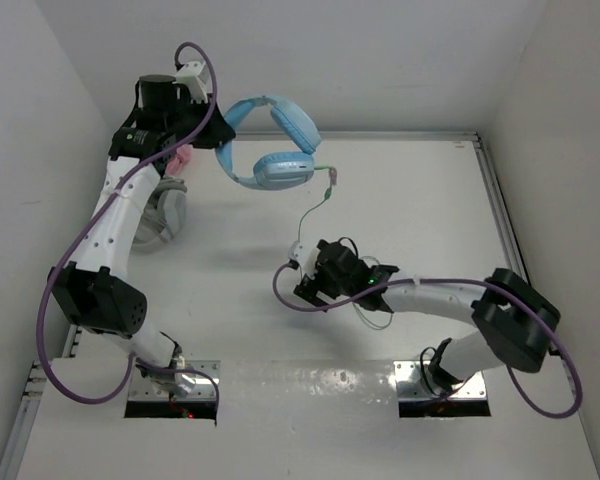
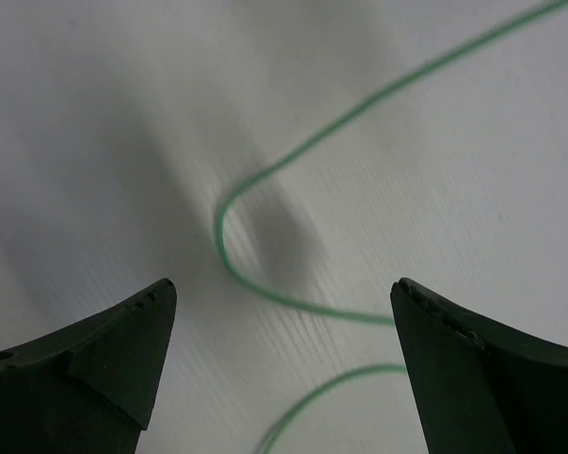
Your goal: Wrap the headphones
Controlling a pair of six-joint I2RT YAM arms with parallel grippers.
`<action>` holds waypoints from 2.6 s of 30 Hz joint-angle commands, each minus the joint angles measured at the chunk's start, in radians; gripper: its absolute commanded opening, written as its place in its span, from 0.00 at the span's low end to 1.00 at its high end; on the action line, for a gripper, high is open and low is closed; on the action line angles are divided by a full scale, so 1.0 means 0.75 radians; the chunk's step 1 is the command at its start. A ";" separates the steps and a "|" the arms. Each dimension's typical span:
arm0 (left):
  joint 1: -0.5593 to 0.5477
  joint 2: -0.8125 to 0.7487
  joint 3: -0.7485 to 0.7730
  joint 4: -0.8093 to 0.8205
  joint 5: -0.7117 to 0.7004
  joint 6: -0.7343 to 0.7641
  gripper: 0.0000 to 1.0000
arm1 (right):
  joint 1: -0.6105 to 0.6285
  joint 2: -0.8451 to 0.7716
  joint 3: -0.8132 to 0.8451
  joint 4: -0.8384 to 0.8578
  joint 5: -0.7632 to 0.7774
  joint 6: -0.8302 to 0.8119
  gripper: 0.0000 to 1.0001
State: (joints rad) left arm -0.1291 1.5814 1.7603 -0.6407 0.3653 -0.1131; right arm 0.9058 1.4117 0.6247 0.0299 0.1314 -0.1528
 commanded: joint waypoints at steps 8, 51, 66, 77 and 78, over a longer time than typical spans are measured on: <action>0.029 -0.073 0.191 0.116 -0.062 -0.137 0.00 | 0.040 0.351 0.239 0.263 0.238 0.447 0.85; -0.437 -0.139 -0.567 0.562 -0.387 0.562 0.00 | 0.150 0.382 2.030 -1.533 0.499 0.308 0.00; -0.554 -0.213 -0.492 0.213 -0.025 0.777 0.00 | -0.175 0.206 1.704 -1.346 0.819 0.136 0.00; -0.552 -0.235 -0.214 -0.105 0.245 0.621 0.00 | -0.351 -0.186 0.970 -0.615 0.365 0.124 0.10; -0.552 -0.233 -0.198 -0.113 0.247 0.601 0.00 | -0.353 -0.199 0.933 -0.550 0.344 0.134 0.15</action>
State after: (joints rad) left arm -0.5426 1.4590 1.5394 -0.6380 0.4377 0.4156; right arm 0.6647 1.3205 1.3914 -0.6346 0.4377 -0.0498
